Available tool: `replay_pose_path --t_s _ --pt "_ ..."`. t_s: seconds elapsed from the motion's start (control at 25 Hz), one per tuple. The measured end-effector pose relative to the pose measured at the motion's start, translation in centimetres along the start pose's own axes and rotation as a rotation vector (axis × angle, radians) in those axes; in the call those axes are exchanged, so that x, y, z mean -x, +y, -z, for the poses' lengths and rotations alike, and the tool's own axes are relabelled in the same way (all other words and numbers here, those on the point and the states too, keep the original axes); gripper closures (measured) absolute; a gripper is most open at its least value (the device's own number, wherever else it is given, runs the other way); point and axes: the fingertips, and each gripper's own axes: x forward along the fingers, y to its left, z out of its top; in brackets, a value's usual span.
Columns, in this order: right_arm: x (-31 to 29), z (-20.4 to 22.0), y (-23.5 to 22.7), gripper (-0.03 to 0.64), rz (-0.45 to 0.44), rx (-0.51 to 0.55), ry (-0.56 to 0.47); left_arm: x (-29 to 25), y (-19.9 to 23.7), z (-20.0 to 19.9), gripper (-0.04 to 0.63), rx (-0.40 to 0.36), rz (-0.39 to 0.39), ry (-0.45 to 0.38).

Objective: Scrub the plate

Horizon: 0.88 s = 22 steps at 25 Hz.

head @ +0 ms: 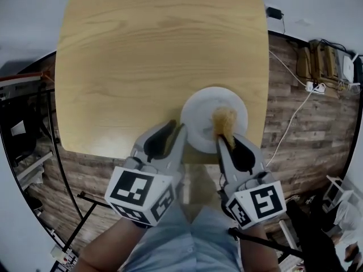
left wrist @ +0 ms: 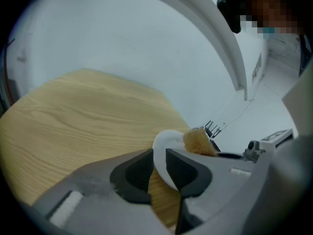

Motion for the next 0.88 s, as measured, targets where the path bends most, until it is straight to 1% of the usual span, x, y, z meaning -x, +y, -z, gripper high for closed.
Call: replay_pose_path --t_s 0.12,0.28,0.48,0.56,0.72,0.88 --pt "-0.4 0.5 0.3 0.568 -0.005 -0.012 0.024 -0.7 0.3 0.6 0.486 0.057 0.048 0.066" --pt "-0.8 0.2 0.3 0.568 -0.015 -0.023 0.042 -1.6 1.2 1.0 0.48 0.117 0.058 0.131" --pt "-1.3 0.4 0.1 0.568 -0.028 -0.029 0.069 -2.2 1.4 1.2 0.477 0.139 0.079 0.184" --pt "-1.5 0.4 0.1 0.568 -0.034 -0.037 0.082 -2.3 1.5 1.3 0.477 0.152 0.093 0.218" --pt "-1.7 0.4 0.2 0.568 -0.046 -0.051 0.098 -2.3 1.6 1.3 0.477 0.119 0.09 0.291" --pt "-1.7 0.5 0.2 0.568 -0.059 -0.062 0.11 -2.4 1.5 1.4 0.477 0.09 0.055 0.327"
